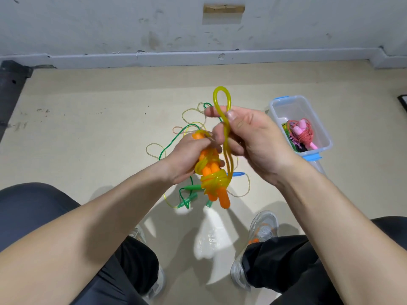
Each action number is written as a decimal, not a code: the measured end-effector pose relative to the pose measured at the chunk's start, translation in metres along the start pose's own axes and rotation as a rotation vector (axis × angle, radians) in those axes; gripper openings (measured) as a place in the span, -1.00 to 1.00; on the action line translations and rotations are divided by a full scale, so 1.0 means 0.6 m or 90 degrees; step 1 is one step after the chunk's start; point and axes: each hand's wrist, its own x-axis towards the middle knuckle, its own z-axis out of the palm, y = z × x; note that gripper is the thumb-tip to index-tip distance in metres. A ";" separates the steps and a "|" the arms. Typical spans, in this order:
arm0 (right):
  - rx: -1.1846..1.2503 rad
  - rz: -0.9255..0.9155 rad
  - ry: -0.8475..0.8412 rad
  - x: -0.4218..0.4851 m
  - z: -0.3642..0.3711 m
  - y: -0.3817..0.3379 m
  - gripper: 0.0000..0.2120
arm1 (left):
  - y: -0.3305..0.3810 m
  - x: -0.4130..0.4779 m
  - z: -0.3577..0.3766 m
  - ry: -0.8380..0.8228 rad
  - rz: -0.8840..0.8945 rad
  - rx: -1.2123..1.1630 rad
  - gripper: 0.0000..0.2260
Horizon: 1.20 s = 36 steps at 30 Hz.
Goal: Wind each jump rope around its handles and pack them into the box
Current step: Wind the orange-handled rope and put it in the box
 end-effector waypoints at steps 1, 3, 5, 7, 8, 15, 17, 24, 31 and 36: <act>-0.055 -0.013 0.040 0.002 -0.005 0.003 -0.72 | 0.003 -0.001 0.000 -0.005 0.008 0.002 -0.94; -0.188 -0.047 0.092 0.005 -0.013 0.007 -0.70 | 0.009 -0.008 0.004 0.003 0.032 0.019 -0.81; -0.271 -0.071 0.119 0.006 -0.020 0.011 -0.66 | 0.010 -0.009 0.006 0.012 0.047 0.024 -0.67; -0.239 -0.057 0.108 0.007 -0.023 0.014 -0.65 | 0.017 -0.017 0.015 0.010 0.083 0.026 -0.45; -0.199 -0.041 0.099 0.007 -0.023 0.014 -0.68 | 0.016 -0.017 0.017 0.009 0.095 0.035 -0.37; -0.278 -0.031 0.131 0.012 -0.022 0.017 -0.64 | 0.012 -0.020 0.021 0.077 0.111 0.052 -0.31; -0.342 -0.045 0.114 0.008 -0.024 0.017 -0.60 | 0.011 -0.017 0.020 0.097 0.109 0.042 -0.34; -0.561 -0.100 0.085 -0.001 -0.016 0.020 -0.73 | 0.008 -0.010 0.020 0.140 0.102 0.025 -0.42; -0.709 -0.072 0.118 0.001 -0.015 0.023 -0.64 | -0.001 -0.004 0.020 0.163 0.091 -0.005 -0.48; -0.772 -0.065 0.128 0.004 -0.017 0.035 -0.61 | 0.001 -0.004 0.022 0.179 0.094 0.001 -0.58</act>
